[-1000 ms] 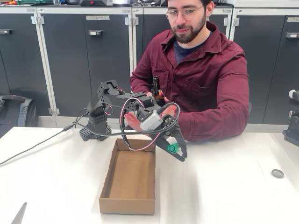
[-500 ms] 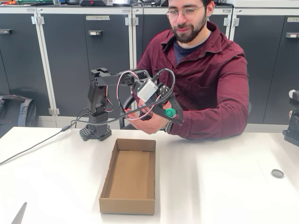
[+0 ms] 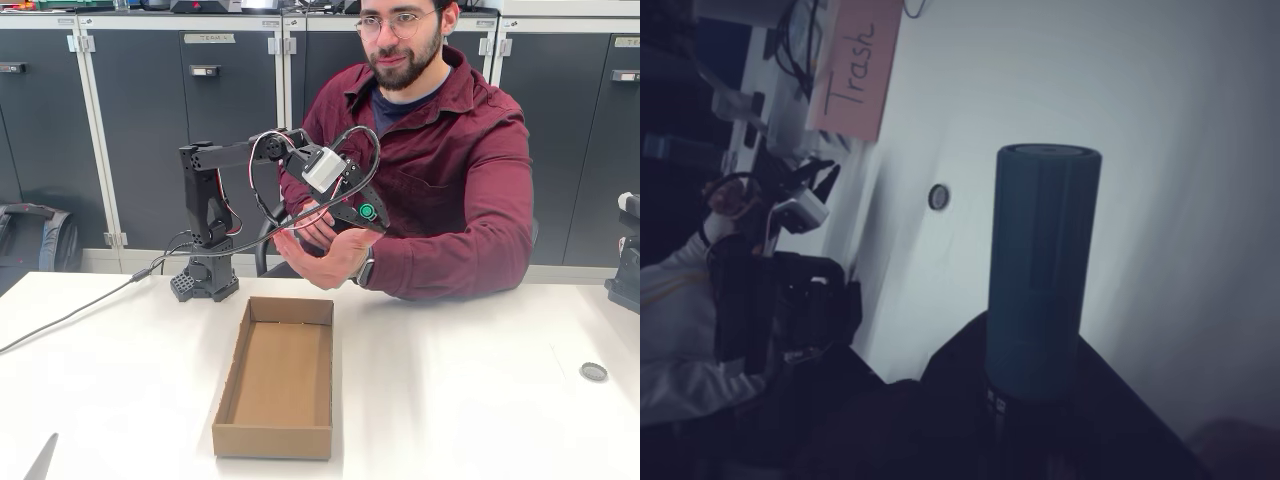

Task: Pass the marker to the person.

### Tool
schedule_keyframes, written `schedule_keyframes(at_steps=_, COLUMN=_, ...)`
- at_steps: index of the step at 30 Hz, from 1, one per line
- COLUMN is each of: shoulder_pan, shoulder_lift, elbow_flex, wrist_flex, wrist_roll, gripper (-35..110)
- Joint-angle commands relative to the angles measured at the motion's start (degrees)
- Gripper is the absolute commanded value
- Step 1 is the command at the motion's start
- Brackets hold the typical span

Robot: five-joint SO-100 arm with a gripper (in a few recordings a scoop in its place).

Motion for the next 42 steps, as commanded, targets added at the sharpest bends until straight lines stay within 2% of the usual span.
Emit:
schedule_keyframes(at_steps=1, shoulder_pan=-1.5, shoulder_lift=5.8, elbow_flex=2.9, wrist_flex=0.4, wrist_roll=-0.6, gripper=-5)
schedule_keyframes(at_steps=19, shoulder_pan=-3.3, shoulder_lift=16.1, elbow_flex=25.4, wrist_flex=-5.6, wrist_roll=-3.0, gripper=-5)
schedule_keyframes(at_steps=42, shoulder_pan=-3.5, shoulder_lift=22.6, elbow_flex=33.7, wrist_flex=-6.3, wrist_roll=-7.6, gripper=-5)
